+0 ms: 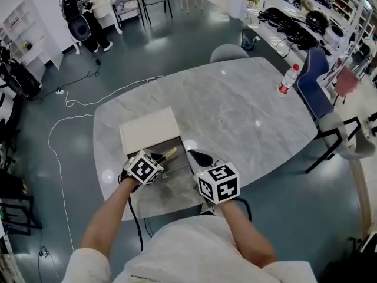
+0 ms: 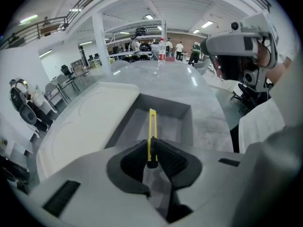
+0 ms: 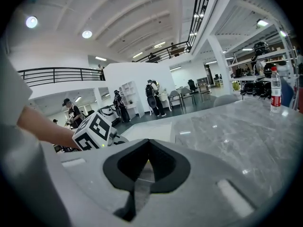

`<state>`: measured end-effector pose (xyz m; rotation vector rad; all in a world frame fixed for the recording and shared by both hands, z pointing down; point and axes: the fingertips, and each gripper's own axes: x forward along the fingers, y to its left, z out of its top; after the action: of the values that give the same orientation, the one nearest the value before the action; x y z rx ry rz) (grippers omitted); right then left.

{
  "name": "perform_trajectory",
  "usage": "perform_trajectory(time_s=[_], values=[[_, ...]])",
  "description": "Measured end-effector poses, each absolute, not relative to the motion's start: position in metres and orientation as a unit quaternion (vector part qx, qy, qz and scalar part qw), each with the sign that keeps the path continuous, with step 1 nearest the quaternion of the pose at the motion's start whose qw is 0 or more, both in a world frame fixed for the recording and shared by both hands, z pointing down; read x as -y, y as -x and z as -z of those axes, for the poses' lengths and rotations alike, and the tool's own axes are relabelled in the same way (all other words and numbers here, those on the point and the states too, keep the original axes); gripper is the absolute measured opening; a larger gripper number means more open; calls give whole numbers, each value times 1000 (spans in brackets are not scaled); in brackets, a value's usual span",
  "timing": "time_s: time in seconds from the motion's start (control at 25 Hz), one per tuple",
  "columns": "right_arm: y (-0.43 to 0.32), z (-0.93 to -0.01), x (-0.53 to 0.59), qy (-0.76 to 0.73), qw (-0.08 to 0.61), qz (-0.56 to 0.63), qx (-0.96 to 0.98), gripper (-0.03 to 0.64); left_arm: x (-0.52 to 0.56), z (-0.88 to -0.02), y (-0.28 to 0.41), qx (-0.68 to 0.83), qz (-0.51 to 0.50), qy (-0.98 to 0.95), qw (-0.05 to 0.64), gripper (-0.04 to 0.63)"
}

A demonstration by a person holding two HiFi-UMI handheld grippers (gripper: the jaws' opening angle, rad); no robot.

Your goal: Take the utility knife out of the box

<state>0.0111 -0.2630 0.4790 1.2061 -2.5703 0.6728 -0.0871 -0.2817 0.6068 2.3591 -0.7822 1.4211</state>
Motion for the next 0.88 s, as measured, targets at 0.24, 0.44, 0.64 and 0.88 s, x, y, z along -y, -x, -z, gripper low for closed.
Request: perform_trajectory(time_s=[0.24, 0.44, 0.64, 0.88], values=[[1, -470, 266, -396, 113, -222, 884, 5, 284, -575, 89, 307, -449, -829, 131, 60], [3, -462, 267, -385, 116, -213, 890, 5, 284, -550, 89, 346, -405, -837, 125, 60], [12, -450, 267, -375, 117, -200, 898, 5, 282, -521, 100, 392, -358, -840, 115, 60], [25, -443, 265, -358, 125, -185, 907, 5, 277, -495, 112, 435, -308, -839, 112, 60]])
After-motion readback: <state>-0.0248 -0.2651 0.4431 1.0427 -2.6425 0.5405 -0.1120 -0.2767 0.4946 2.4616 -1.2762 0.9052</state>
